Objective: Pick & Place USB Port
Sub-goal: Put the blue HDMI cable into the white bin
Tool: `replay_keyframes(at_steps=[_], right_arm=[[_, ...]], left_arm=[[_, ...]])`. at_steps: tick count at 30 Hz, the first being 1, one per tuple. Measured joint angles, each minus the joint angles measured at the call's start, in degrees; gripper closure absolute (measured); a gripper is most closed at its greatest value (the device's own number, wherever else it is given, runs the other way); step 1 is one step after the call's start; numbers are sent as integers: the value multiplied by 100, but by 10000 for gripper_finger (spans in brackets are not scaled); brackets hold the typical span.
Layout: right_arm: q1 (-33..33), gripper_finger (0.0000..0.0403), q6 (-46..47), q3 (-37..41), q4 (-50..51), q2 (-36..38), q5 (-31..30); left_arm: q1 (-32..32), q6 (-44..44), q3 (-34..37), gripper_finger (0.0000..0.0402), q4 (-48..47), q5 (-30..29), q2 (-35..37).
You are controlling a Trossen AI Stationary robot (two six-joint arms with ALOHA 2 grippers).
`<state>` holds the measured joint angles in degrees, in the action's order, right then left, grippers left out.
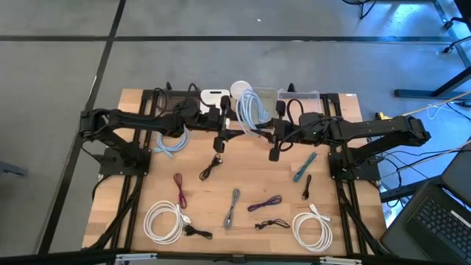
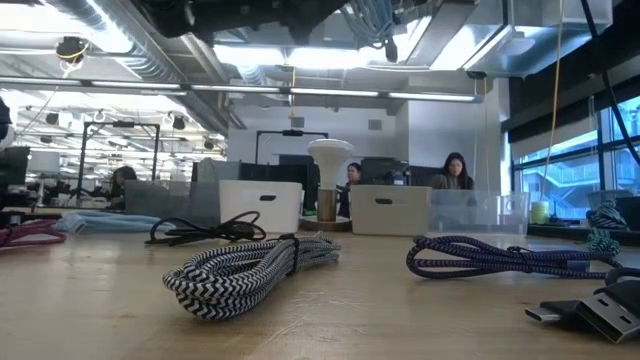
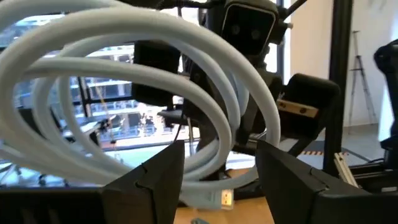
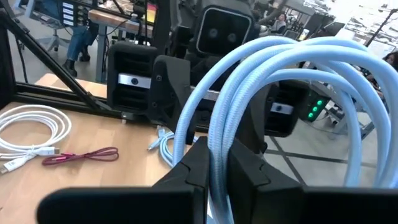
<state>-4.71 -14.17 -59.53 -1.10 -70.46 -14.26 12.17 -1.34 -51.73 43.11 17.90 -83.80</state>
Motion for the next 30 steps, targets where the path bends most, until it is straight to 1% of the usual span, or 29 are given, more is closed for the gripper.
replay_keyframes(at_steps=[3,5,11,17,21,26,30], right_arm=[[0,372,0,0,-14,0,213],[0,372,-29,0,-17,0,213],[-7,372,-161,0,43,9,59],[-7,372,-278,0,75,9,98],[-2,372,-272,-2,112,9,97],[-19,372,-125,-132,284,9,144],[-82,372,-149,-241,366,12,162]], left_arm=[[35,0,-111,210,4,66,-75],[77,40,-152,210,-4,195,-104],[208,486,-179,210,-57,1367,-87],[394,702,-179,210,-242,2092,-65],[631,714,-179,210,-432,2533,-49],[961,766,-179,210,-485,2743,-25],[1096,826,-179,210,-563,2751,-25]])
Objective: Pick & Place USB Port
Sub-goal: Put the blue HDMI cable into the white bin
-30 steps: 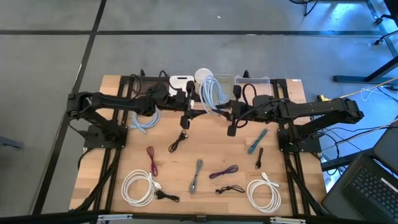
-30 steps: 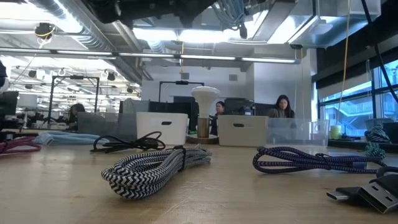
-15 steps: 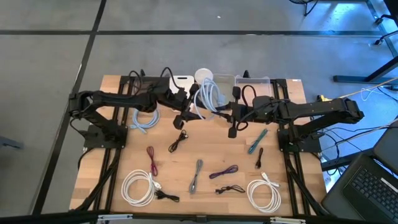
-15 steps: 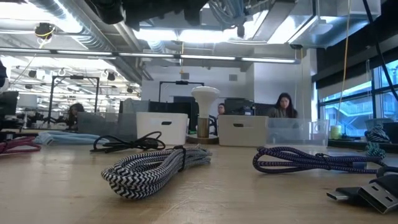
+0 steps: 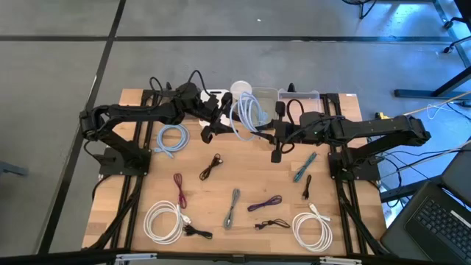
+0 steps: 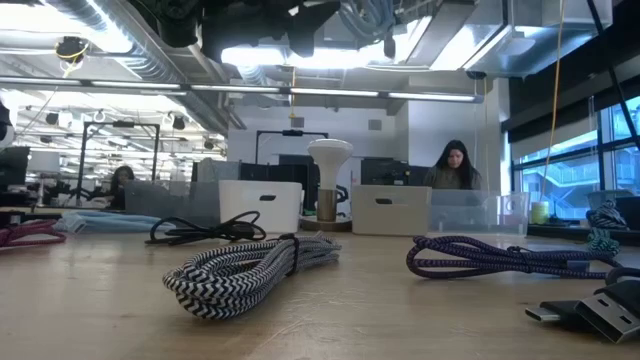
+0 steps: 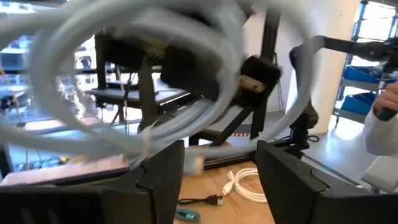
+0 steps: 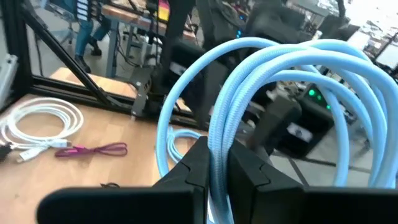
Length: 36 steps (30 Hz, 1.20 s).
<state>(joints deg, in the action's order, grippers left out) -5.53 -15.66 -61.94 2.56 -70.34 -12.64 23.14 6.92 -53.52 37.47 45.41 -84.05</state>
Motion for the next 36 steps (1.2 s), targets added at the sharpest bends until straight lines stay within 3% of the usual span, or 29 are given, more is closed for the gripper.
replay_keyframes(at_steps=[10,16,28,31,35,36], right_arm=[[5,372,-281,-12,9,-38,-279],[5,372,-299,-16,-225,-228,-276],[75,372,-428,-16,-618,-609,-84],[75,372,-411,-16,-618,-610,-86],[71,372,-278,-16,-648,-613,-57],[71,372,-281,-16,-662,-613,-62]], left_arm=[[-252,82,0,210,356,-108,0],[-425,-1,0,210,502,-795,-2],[-599,-177,0,216,691,-919,-2],[-692,-655,0,256,695,-1109,-2],[-775,-1154,0,368,748,-1093,-4],[-773,-1171,0,378,757,-1067,-4]])
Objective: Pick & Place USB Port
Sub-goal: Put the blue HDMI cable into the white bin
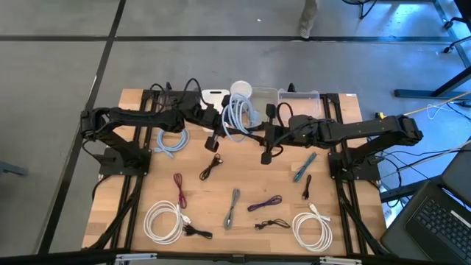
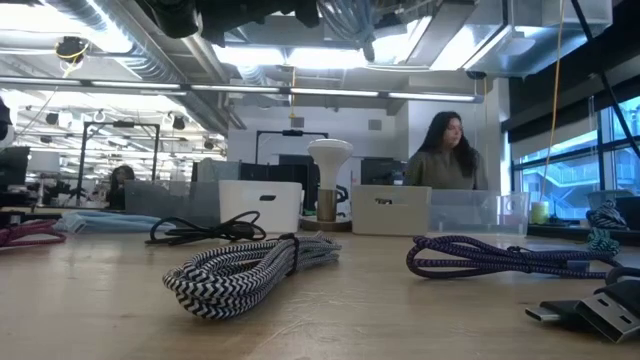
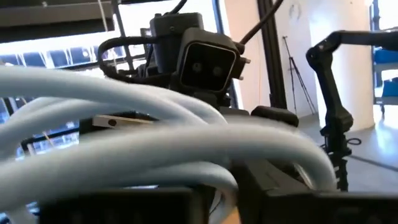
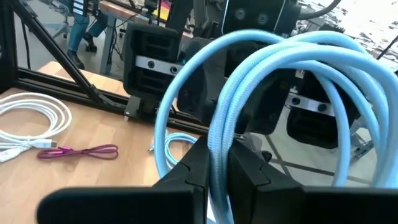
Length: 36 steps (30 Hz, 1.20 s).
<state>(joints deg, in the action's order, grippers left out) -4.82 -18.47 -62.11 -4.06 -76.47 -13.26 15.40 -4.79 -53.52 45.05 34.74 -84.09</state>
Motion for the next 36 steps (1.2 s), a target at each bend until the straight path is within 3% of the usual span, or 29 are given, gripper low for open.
replay_keyframes(at_steps=[5,9,14,17,23,30,33,36], right_arm=[[4,312,-16,2,45,58,-64],[-115,254,-16,4,356,453,-726],[-385,212,23,0,779,1046,-1277],[-515,198,201,0,1412,1351,-1534],[-555,190,1625,0,2953,1780,-2043],[-553,190,2557,0,3785,1893,-2032],[-553,190,2742,0,4046,1891,-2015],[-553,190,2842,2,4140,1891,-2017]], left_arm=[[44,-44,0,391,-74,-5,4],[244,-67,-2,392,-570,-80,221],[534,-95,-2,392,-1191,-68,511],[737,-443,-2,392,-2091,-206,714],[1352,-1124,-1,392,-4106,-595,991],[2602,-1247,48,392,-4148,1097,994],[3123,-825,373,392,-3412,1977,971],[3478,-273,912,392,-2528,2371,764]])
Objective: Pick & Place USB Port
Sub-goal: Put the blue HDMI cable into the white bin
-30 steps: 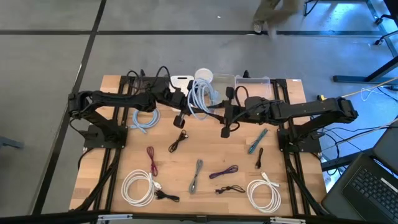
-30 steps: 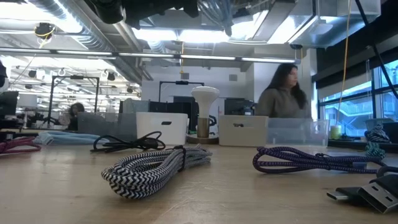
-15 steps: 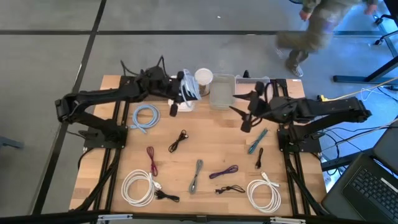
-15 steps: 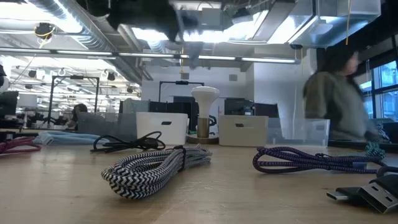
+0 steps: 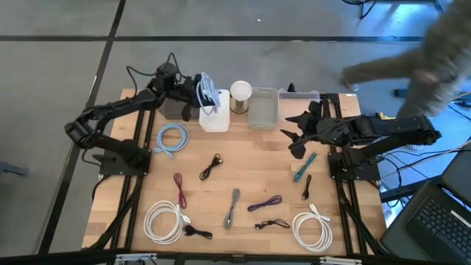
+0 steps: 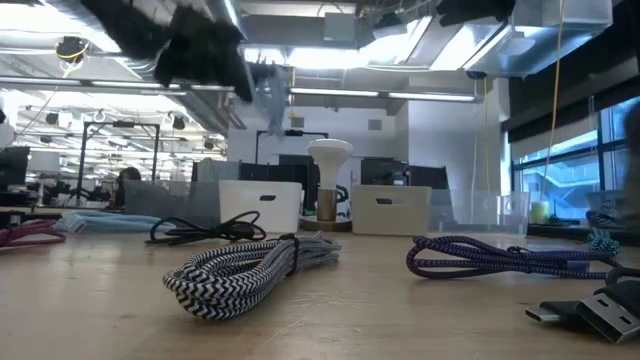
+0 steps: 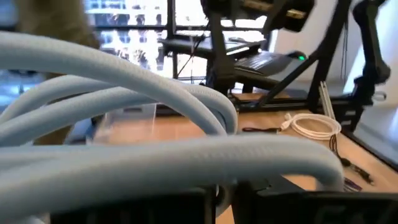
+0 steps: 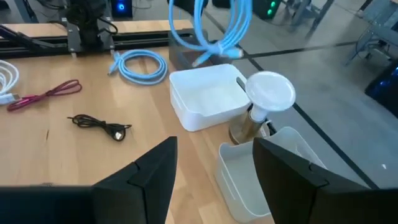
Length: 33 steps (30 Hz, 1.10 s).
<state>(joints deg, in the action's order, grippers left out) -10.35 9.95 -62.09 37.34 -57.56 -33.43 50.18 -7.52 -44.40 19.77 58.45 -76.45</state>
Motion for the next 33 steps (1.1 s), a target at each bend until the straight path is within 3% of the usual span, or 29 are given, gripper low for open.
replay_keyframes(at_steps=[7,15,23,33], right_arm=[[4,189,-245,0,-359,0,0],[4,189,-260,0,-478,-2,0],[4,189,-139,0,-472,-2,0],[4,189,-133,0,-470,-4,2]], left_arm=[[205,965,560,392,1651,466,-1028],[361,976,345,392,1668,540,-2035],[776,976,319,392,1504,604,-2287],[821,1043,295,381,1538,628,-2594]])
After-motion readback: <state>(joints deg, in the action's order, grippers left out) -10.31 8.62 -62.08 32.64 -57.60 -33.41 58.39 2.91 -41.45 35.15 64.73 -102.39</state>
